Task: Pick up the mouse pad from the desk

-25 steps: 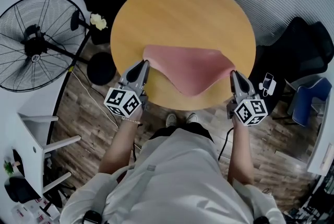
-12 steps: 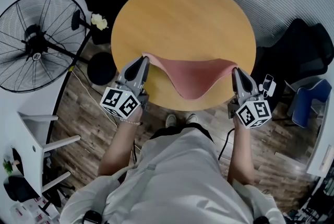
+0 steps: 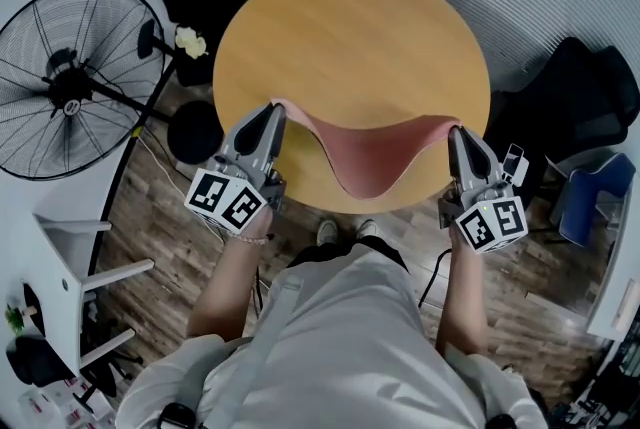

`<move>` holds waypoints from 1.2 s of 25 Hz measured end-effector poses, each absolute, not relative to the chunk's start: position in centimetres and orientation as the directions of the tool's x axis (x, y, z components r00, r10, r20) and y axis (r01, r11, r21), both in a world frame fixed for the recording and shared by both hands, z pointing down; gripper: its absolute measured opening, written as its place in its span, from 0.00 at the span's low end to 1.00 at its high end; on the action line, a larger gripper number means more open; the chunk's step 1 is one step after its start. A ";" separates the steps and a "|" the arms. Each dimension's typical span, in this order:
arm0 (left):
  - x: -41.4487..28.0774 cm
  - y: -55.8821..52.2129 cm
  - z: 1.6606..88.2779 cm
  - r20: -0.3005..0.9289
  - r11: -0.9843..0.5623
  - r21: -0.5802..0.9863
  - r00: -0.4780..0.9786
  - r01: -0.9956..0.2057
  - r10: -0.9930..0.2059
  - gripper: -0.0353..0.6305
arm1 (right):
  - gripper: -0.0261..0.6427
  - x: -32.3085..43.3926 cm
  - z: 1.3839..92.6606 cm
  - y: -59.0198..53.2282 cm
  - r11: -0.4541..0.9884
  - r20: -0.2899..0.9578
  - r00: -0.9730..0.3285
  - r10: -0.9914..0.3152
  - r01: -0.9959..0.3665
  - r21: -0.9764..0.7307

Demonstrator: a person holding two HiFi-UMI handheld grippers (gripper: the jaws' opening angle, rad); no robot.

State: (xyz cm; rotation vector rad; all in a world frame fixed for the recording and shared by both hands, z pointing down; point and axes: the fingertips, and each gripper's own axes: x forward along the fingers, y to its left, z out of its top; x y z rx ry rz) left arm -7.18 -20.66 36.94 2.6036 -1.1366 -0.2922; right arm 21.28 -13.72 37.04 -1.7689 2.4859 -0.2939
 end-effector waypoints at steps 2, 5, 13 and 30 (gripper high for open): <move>-7.2 -20.6 36.1 -0.085 -0.653 0.334 0.668 -0.680 -0.739 0.07 | 0.06 21.2 36.1 -13.7 0.321 0.036 -0.333 -0.942 -0.928 -0.188; -7.1 -20.5 34.9 -0.105 -0.662 0.327 0.670 -0.675 -0.735 0.07 | 0.06 20.9 35.1 -13.6 0.328 0.019 -0.335 -0.942 -0.930 -0.165; -7.1 -20.6 32.6 -0.141 -0.671 0.310 0.665 -0.674 -0.733 0.07 | 0.06 20.9 32.8 -13.4 0.326 -0.008 -0.328 -0.945 -0.937 -0.126; -6.6 -20.2 30.5 -0.178 -0.689 0.305 0.671 -0.658 -0.719 0.07 | 0.06 20.6 30.6 -13.0 0.328 -0.035 -0.326 -0.945 -0.942 -0.077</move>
